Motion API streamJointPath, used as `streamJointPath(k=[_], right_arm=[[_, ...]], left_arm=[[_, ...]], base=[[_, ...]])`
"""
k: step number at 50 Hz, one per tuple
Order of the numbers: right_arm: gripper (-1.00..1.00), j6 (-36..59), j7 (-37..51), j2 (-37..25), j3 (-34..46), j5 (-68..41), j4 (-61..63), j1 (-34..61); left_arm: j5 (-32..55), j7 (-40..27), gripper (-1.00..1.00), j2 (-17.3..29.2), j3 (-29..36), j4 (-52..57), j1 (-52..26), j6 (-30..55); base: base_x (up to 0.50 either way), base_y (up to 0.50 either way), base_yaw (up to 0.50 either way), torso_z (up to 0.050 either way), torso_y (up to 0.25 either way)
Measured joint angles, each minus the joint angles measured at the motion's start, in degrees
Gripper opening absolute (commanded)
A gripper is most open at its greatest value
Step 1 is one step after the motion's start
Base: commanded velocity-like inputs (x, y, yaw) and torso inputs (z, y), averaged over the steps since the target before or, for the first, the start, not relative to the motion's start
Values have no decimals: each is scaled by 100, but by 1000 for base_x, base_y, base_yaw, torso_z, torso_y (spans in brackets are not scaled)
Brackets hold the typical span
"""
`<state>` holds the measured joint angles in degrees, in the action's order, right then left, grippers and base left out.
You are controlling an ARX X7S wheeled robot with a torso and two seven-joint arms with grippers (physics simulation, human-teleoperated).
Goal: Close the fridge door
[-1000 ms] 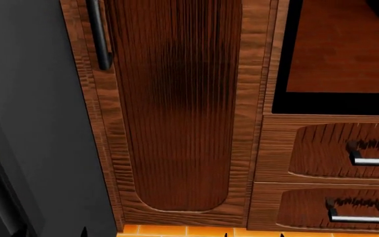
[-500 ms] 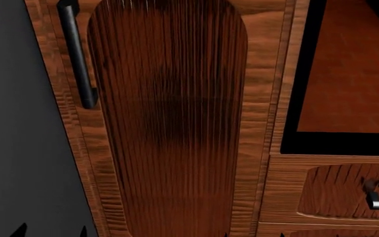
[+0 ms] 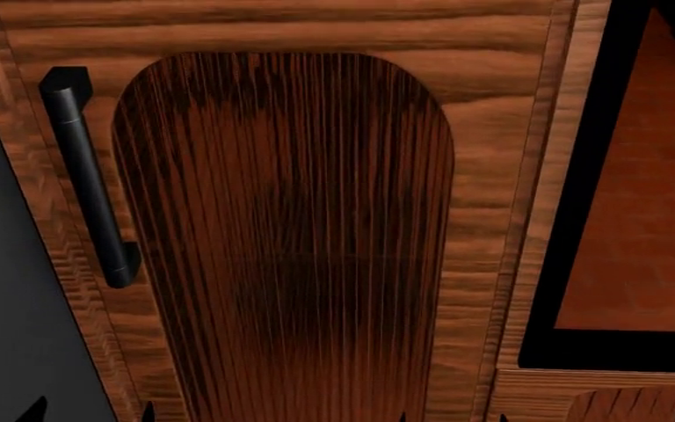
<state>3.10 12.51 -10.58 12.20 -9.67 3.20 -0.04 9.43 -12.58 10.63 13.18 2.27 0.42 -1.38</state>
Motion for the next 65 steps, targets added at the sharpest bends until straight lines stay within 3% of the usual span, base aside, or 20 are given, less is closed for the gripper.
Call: streamJointPath(k=[9,25,39,50,65], right_arm=[[100,-10,26,-23,30,-15,2,4],[100,-45,66,-43,70,-59,-51,44],[100,-85,121,-30,101,-134,16,12],[100,-96,150,-37,130,-180,39,17],[100,-133,152,-58,159,-241,-34,69]], left_arm=[[19,-26,100,23,28,5,-7,-1],[178,-85,100,160,19,428,92,200],[980,-482,100,708,-924,1666,-125,1251],[1209,-713,100,1020,-1536,1370,-711,1515],[1088,-821,100,1344,-1864,350,-1672,1556]], base=[[469,0,0,0,0],[0,0,0,0,0],[0,0,0,0,0],[0,0,0,0,1],[0,0,0,0,1]])
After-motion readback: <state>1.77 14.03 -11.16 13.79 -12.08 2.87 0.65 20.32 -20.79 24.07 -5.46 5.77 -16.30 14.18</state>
